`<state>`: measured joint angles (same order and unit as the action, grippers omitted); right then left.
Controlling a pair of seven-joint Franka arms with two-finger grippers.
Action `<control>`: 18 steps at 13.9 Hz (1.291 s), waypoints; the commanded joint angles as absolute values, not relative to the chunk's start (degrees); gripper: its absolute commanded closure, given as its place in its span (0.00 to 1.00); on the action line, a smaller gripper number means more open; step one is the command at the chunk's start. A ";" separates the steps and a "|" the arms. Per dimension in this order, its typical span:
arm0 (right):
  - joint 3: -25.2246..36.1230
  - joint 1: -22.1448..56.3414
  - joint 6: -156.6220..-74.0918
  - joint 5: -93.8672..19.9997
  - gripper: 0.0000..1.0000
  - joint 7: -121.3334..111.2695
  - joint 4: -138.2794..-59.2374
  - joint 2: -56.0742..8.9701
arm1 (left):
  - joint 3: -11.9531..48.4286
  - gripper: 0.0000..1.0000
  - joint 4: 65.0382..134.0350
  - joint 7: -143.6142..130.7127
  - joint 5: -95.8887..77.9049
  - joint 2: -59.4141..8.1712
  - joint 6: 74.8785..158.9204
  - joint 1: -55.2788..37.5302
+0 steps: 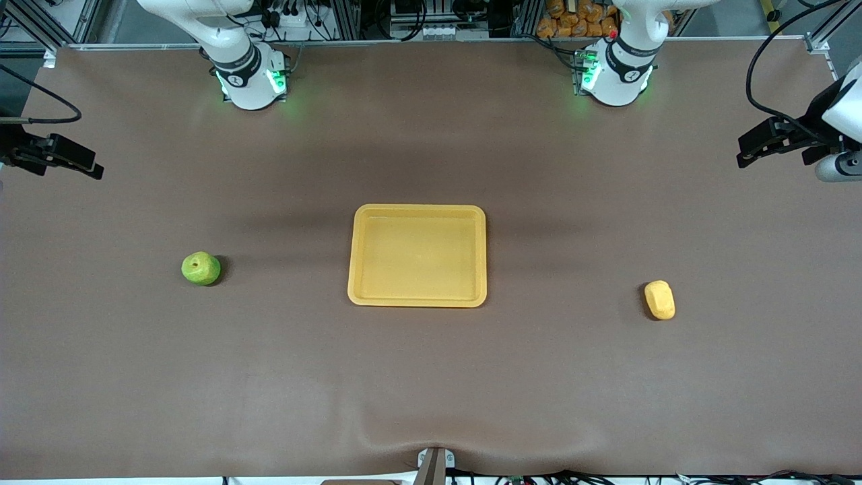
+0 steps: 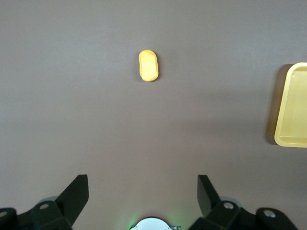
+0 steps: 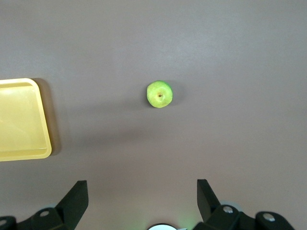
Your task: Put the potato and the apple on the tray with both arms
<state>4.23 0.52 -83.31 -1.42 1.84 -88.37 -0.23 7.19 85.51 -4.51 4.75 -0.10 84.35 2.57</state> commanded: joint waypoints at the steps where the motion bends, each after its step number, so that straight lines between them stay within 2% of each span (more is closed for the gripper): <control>1: 4.83 1.06 -83.49 -1.41 0.00 1.58 -88.07 -0.09 | 6.77 0.00 84.99 -4.48 4.04 0.26 84.20 2.72; 18: 4.75 0.53 -84.90 -1.41 0.00 1.67 -88.51 -1.41 | 7.03 0.00 85.87 -2.02 3.69 -0.44 83.32 2.99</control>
